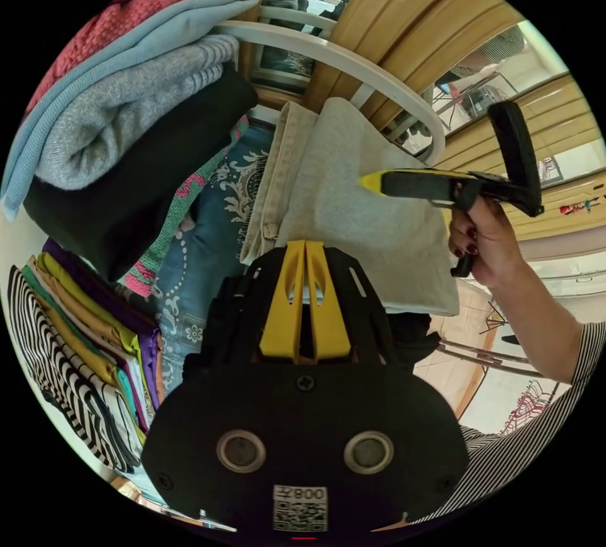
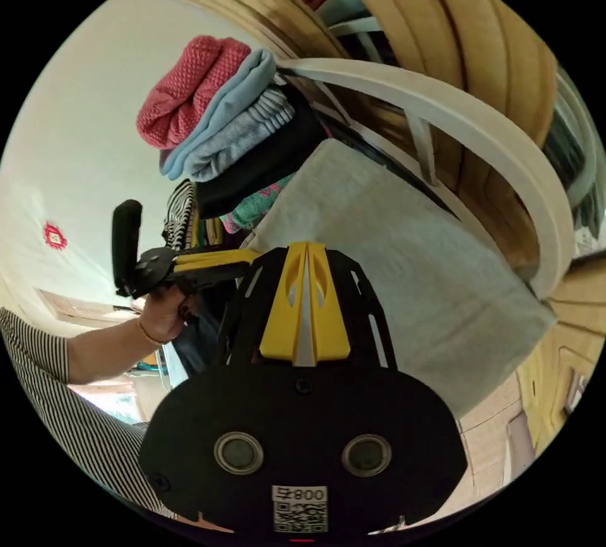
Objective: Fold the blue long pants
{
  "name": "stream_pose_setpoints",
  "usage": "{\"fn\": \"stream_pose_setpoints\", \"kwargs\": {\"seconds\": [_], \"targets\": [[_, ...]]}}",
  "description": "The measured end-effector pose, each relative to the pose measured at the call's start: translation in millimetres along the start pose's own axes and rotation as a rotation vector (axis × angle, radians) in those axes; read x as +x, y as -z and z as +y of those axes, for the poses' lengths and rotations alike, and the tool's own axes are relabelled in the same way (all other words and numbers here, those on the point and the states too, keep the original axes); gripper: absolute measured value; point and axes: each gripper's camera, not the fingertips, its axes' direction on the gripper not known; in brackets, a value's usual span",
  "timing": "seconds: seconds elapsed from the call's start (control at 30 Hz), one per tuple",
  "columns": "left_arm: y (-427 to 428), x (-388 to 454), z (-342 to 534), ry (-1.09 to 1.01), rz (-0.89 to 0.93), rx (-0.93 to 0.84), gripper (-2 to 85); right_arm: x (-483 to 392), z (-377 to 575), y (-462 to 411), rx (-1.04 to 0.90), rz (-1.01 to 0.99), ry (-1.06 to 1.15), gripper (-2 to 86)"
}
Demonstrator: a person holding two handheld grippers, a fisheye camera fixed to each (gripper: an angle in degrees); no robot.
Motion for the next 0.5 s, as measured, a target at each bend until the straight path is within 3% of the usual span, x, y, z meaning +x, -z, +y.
{"fn": "stream_pose_setpoints", "kwargs": {"seconds": [0.1,0.5], "targets": [[-2,-3,-2,0.002,-0.051,0.002,-0.1,-26,-37,-62,-0.104,0.076,0.03,0.0],[-3,-35,9,0.067,-0.067,-0.027,0.1,-101,-25,-149,-0.066,0.283,0.16,0.2]]}}
